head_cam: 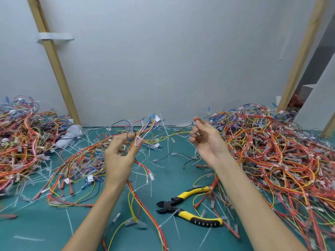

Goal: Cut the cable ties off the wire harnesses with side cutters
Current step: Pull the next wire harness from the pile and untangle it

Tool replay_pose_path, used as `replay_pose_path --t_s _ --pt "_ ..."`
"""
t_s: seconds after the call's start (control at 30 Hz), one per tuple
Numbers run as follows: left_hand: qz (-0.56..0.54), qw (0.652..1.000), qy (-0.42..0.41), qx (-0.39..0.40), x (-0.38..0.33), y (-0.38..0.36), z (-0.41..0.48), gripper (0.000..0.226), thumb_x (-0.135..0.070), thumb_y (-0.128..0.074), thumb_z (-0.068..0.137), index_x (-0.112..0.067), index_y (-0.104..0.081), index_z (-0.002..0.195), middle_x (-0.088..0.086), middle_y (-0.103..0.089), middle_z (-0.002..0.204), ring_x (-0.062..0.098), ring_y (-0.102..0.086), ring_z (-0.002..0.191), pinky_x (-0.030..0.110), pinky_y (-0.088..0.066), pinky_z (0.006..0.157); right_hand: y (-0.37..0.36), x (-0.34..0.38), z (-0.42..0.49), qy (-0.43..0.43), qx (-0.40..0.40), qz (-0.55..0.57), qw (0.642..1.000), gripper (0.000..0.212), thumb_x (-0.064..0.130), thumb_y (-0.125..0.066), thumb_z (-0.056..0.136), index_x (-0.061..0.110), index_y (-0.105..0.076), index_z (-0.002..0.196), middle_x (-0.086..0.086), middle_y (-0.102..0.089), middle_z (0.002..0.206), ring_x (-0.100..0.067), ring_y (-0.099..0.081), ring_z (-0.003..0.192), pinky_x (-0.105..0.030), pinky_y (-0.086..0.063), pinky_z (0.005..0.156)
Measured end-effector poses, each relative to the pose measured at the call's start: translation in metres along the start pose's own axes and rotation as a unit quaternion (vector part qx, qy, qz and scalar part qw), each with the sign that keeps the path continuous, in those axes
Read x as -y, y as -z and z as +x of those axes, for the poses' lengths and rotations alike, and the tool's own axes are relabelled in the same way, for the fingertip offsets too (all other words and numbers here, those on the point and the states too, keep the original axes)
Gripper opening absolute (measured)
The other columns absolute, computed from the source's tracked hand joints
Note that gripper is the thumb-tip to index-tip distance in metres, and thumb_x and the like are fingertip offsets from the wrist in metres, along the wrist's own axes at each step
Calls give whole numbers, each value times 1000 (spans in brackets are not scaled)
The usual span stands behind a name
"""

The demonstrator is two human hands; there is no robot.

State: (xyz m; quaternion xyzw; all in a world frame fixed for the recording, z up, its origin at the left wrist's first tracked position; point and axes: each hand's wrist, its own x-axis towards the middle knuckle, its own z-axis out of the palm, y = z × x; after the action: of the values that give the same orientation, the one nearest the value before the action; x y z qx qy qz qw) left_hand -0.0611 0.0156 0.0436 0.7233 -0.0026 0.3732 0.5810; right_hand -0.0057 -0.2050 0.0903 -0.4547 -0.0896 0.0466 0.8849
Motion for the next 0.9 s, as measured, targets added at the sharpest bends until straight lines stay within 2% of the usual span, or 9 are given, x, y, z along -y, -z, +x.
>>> replay_pose_path --t_s 0.1,0.17,0.23,0.3,0.43,0.53,0.63,0.77,0.9 --pt "-124 983 81 112 -7 -7 -4 15 -14 -67 88 -14 -65 103 -8 -74 88 3 -64 86 12 -47 76 -1 -4 1 7 4 -53 999 13 8 -48 100 13 -59 95 2 -46 62 -9 -43 55 -18 -40 49" --pt "-177 963 137 150 -9 -9 -6 16 -15 -72 82 -12 -66 96 -6 -74 85 6 -61 85 16 -43 75 1 -5 1 8 15 -100 995 14 6 -46 101 12 -59 100 1 -50 67 -10 -47 57 -19 -43 51" --pt "-248 933 203 165 -11 -6 -6 10 -20 -68 75 -17 -71 84 -1 -69 86 12 -56 80 27 -39 72 4 -5 0 0 22 -136 991 16 3 -48 99 12 -61 104 -1 -57 73 -11 -55 61 -20 -47 53" --pt "-300 908 244 165 -10 -3 -5 16 -27 -60 80 -19 -73 78 2 -68 83 13 -54 74 28 -39 68 8 -7 1 -14 7 -138 990 17 1 -51 97 10 -62 106 -5 -61 80 -12 -61 63 -20 -51 56" --pt "-366 875 284 137 -3 -2 -3 22 -33 -56 84 -19 -67 96 3 -72 89 13 -61 78 24 -47 63 13 -13 3 -71 -46 -97 992 20 10 -59 95 9 -56 115 -10 -63 94 -18 -67 71 -23 -56 59" --pt "-404 850 312 130 1 -2 -3 21 -32 -56 84 -17 -68 94 4 -72 95 17 -64 87 28 -48 78 17 -19 3 -133 -57 -122 982 18 22 -66 92 13 -59 106 -12 -63 106 -21 -70 74 -29 -56 64" --pt "-439 819 343 138 4 -2 -4 30 -33 -57 85 -11 -63 105 6 -70 103 18 -68 90 30 -46 88 20 -23 2 -173 -50 -146 973 21 21 -67 90 13 -59 108 -13 -64 111 -22 -72 74 -31 -55 66" --pt "-433 814 362 138 8 0 -6 25 -32 -54 91 -11 -64 99 7 -69 105 21 -68 98 35 -41 101 22 -27 2 -188 -60 -137 971 24 16 -63 93 10 -56 115 -12 -70 104 -22 -73 73 -30 -57 61" --pt "-430 815 362 141 10 0 -6 27 -31 -54 90 -10 -64 101 9 -68 108 24 -67 104 36 -41 104 25 -24 3 -190 -49 -157 968 23 19 -63 93 11 -64 115 -8 -73 100 -20 -73 76 -30 -57 67"
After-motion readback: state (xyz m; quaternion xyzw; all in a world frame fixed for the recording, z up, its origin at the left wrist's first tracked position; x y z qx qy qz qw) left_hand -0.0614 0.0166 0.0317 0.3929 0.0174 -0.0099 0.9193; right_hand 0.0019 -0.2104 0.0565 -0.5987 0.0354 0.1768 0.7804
